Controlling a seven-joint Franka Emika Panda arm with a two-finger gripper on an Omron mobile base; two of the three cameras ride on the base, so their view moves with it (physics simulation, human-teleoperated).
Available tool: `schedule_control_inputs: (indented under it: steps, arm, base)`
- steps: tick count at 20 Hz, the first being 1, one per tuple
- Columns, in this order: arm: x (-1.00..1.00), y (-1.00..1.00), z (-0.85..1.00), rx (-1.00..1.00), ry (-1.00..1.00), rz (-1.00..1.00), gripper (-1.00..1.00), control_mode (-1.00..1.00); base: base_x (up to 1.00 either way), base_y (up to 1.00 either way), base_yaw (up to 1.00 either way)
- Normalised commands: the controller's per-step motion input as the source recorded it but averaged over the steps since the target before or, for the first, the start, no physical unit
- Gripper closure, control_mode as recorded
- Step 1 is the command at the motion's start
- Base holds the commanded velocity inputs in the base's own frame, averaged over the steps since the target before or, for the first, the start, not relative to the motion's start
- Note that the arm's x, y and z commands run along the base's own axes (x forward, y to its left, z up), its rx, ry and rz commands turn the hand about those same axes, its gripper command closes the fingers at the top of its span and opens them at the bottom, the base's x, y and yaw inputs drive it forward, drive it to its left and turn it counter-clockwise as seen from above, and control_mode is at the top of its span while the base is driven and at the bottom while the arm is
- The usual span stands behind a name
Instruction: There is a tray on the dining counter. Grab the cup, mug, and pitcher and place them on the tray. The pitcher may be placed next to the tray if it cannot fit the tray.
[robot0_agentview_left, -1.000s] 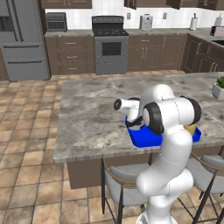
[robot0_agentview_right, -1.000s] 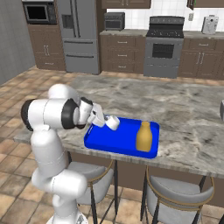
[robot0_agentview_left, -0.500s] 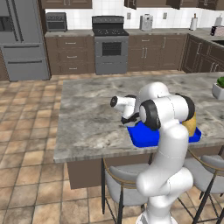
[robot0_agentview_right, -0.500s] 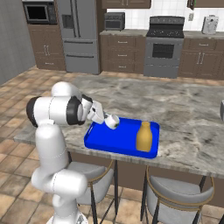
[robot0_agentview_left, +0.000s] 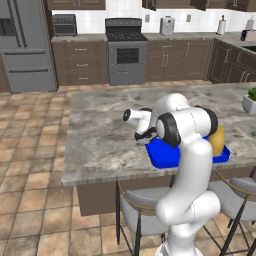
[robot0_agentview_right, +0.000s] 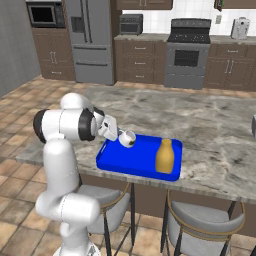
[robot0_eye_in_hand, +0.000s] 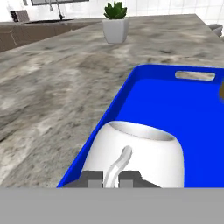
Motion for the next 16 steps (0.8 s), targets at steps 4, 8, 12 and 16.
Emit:
schedule_control_inputs:
  steps: [4,8,12,16]
  arm:
    - [0.03,-0.05,-0.27,0.0,0.0,-0.04,1.0,-1.0]
    - [0.0,-0.05,-0.22,0.0,0.0,-0.03,-1.0,-1.0]
    - [0.0,-0.09,-0.15,0.0,0.0,-0.01,-1.0,-1.0]
    - [0.0,-0.11,-0.05,0.0,-0.01,-0.01,-1.0,-1.0]
  base:
    - [0.0,0.0,0.0]
    - [0.0,0.0,0.0]
    - [0.0,0.0,0.0]
    - [0.0,0.0,0.0]
